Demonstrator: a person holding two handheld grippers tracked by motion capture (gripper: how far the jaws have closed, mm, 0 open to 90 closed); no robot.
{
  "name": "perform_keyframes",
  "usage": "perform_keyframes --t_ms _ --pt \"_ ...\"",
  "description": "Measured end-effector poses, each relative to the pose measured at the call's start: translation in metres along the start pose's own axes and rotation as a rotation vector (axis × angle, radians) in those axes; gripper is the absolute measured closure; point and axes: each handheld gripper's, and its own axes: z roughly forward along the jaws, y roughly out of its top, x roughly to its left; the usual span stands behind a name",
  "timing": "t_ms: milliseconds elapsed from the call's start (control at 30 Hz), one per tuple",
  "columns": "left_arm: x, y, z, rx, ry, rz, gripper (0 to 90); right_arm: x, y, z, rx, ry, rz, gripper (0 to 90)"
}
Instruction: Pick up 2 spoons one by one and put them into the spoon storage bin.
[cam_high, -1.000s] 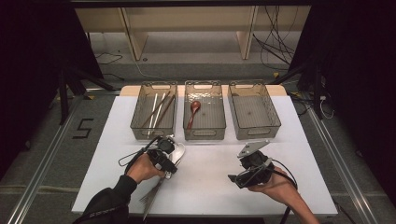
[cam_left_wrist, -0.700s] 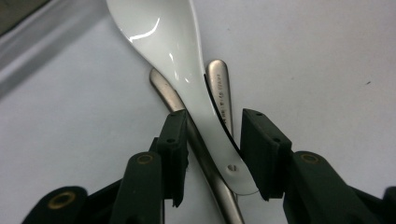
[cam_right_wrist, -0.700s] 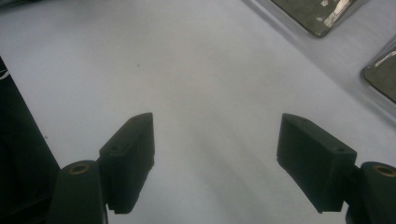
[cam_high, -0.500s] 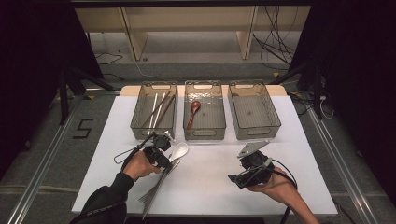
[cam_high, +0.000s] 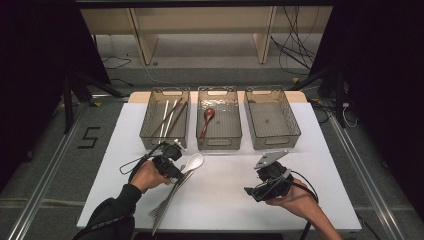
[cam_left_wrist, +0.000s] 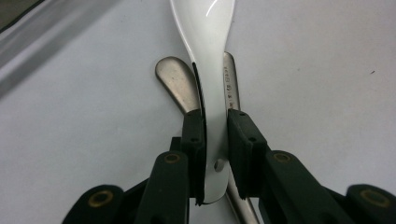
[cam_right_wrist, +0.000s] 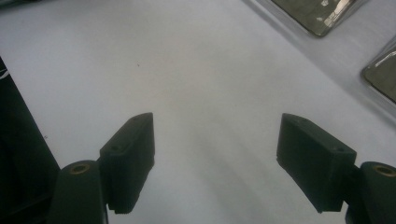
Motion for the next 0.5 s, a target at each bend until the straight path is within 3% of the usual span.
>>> perform_keyframes --t_ms 200,267,500 --pt "-0.0016 0.0 -0.0021 -0.03 0.003 0.028 79.3 -0.0003 -0.0001 -0.0003 0.0 -0.001 0.003 28.6" --pt "-0.0017 0.0002 -0.0042 -0.055 0.006 0.033 84.6 -0.0006 -0.0001 -0.0005 -0.001 -0.002 0.001 28.6" --pt "-0.0031 0.0008 -0.0053 -0.058 -0.002 0.056 84.9 -0.0008 0.0 -0.0008 -0.001 -0.002 0.001 28.6"
